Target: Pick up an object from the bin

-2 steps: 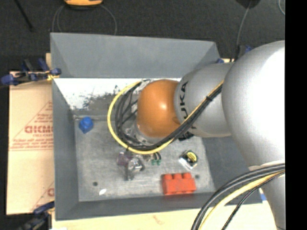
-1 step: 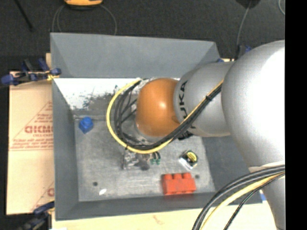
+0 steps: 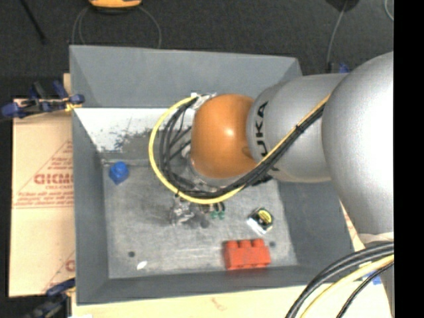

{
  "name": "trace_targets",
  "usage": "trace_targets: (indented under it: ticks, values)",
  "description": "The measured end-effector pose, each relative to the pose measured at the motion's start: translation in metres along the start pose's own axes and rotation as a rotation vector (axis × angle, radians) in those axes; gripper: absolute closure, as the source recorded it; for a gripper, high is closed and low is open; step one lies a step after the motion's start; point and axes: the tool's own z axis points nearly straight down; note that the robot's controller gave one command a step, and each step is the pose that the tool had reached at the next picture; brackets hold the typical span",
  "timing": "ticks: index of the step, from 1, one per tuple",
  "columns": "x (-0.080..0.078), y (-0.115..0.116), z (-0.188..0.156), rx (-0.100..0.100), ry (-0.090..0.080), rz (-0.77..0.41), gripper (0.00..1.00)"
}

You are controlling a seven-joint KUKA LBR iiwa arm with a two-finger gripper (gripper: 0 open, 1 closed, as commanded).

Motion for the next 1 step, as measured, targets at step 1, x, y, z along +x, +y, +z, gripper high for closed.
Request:
trace_targets:
  ticks: [1]
  values:
    - [-0.0197,0.0082,-0.1346,0.003,-0.006,-0.046,1.0]
